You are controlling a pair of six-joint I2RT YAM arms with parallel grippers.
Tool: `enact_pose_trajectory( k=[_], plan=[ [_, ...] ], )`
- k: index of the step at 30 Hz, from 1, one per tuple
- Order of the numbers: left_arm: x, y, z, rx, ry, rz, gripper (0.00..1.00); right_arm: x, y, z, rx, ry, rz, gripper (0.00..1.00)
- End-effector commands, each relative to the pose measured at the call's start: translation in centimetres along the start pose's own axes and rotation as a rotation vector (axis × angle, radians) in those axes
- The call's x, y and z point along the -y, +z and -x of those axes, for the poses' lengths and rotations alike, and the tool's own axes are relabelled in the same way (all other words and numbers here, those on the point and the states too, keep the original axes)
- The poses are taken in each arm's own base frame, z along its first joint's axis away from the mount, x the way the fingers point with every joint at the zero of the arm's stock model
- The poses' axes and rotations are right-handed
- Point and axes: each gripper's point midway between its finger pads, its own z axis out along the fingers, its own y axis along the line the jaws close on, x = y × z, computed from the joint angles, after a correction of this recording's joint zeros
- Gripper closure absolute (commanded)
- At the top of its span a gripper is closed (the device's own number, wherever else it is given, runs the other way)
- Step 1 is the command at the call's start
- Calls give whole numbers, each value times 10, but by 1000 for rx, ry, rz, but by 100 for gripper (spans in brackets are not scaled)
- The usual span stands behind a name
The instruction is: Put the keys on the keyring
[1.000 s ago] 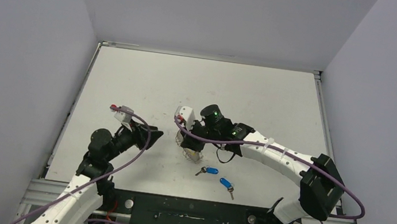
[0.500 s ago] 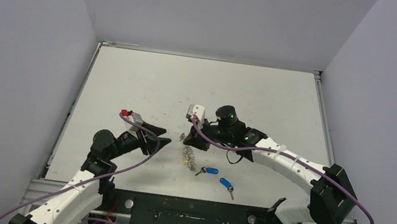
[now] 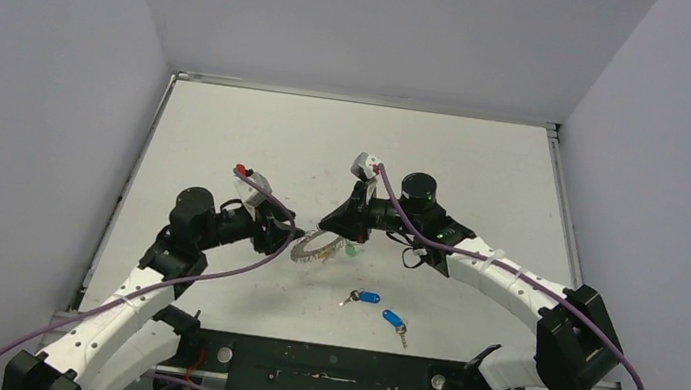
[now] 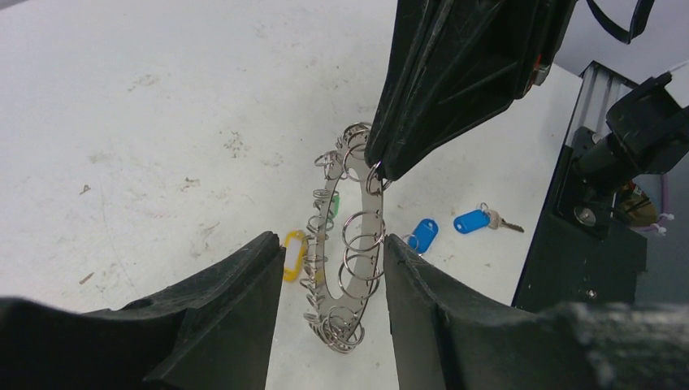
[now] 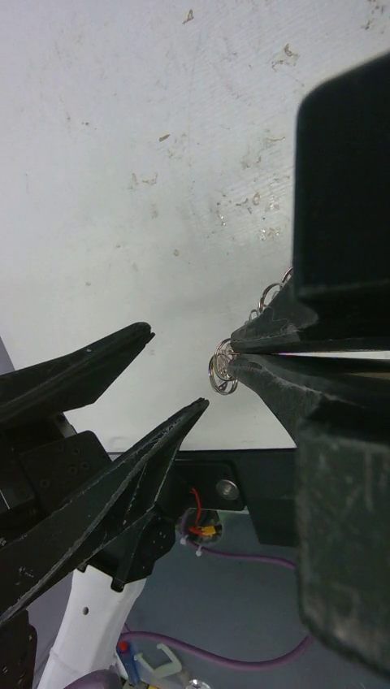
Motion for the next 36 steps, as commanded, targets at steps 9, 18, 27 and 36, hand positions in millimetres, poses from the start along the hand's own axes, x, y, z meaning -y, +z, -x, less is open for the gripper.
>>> enact_pose_trajectory(
  k=[9, 18, 27, 36],
  plan=[
    [8, 8, -12, 24, 182, -84, 56, -10, 1, -17, -12, -42, 64, 100],
    [28, 26, -32, 60, 325, -192, 62, -18, 4, -26, -31, -75, 79, 100],
    [35, 25, -31, 100, 363, -224, 68, -22, 4, -27, -30, -101, 86, 100],
    [36, 27, -35, 83, 364, -231, 76, -27, 6, -21, -21, -92, 101, 100]
  ],
)
